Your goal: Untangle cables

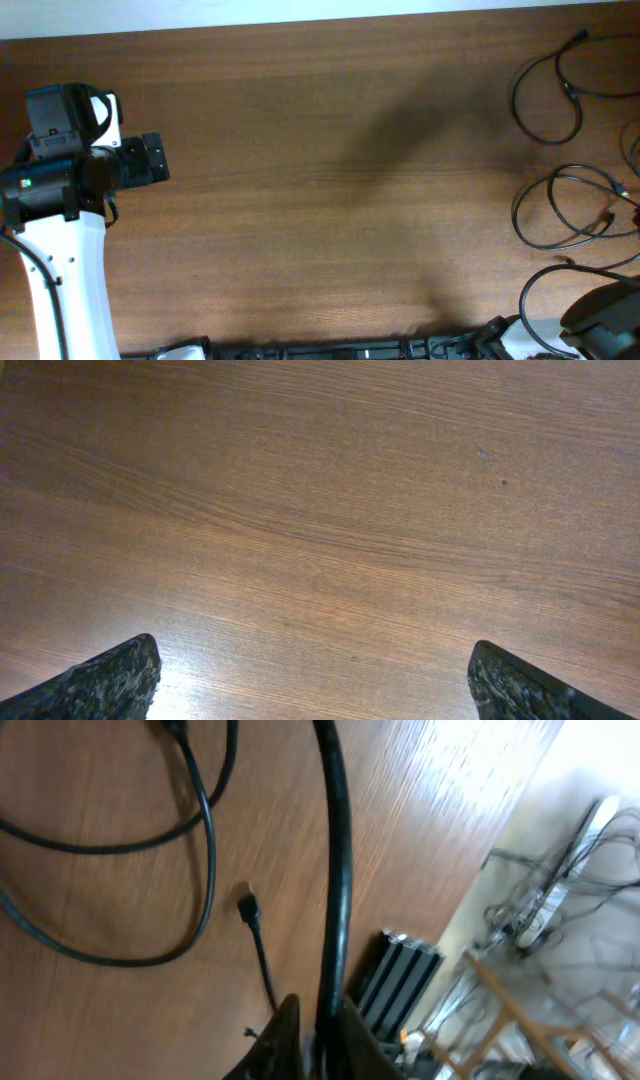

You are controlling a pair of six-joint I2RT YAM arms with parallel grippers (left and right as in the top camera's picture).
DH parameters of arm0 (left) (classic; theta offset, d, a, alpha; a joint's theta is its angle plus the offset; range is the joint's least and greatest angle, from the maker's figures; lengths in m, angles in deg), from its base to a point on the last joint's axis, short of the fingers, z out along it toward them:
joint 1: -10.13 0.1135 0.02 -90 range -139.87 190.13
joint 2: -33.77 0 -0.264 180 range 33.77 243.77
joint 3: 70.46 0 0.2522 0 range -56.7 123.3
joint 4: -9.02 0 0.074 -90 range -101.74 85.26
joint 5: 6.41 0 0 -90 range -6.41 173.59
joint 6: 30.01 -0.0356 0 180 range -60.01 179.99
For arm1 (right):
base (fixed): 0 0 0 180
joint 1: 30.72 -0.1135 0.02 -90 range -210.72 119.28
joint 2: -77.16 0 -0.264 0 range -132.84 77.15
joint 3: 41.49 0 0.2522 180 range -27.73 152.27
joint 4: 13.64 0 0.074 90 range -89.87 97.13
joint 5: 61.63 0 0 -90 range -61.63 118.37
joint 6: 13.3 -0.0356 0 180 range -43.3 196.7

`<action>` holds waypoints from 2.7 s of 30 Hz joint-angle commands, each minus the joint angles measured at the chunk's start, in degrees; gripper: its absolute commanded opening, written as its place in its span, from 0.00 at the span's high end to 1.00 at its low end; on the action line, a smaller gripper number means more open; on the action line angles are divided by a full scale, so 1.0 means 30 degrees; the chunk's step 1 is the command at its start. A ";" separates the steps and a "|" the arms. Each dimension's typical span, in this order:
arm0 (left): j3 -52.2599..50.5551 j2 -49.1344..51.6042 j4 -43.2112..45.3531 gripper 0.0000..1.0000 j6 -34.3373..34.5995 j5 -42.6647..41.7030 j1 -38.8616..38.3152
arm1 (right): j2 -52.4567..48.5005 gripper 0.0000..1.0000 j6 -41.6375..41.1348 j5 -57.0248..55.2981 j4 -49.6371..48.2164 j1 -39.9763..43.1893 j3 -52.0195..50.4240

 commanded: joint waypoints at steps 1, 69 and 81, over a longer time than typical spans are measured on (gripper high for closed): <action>0.0051 -0.0007 0.0029 0.01 -0.0095 0.0080 0.0095 | 0.0080 0.32 -0.0095 0.0525 -0.0240 0.0073 -0.0503; 0.0051 -0.0015 -0.0801 0.01 -0.0809 0.1064 0.0058 | 0.1683 0.08 0.6929 1.0265 -0.5391 -1.7464 -0.0495; -0.5523 -0.4903 0.8247 0.01 -0.0874 0.1202 -0.2696 | 0.1683 0.08 0.6929 1.0265 -0.5391 -1.7464 -0.0495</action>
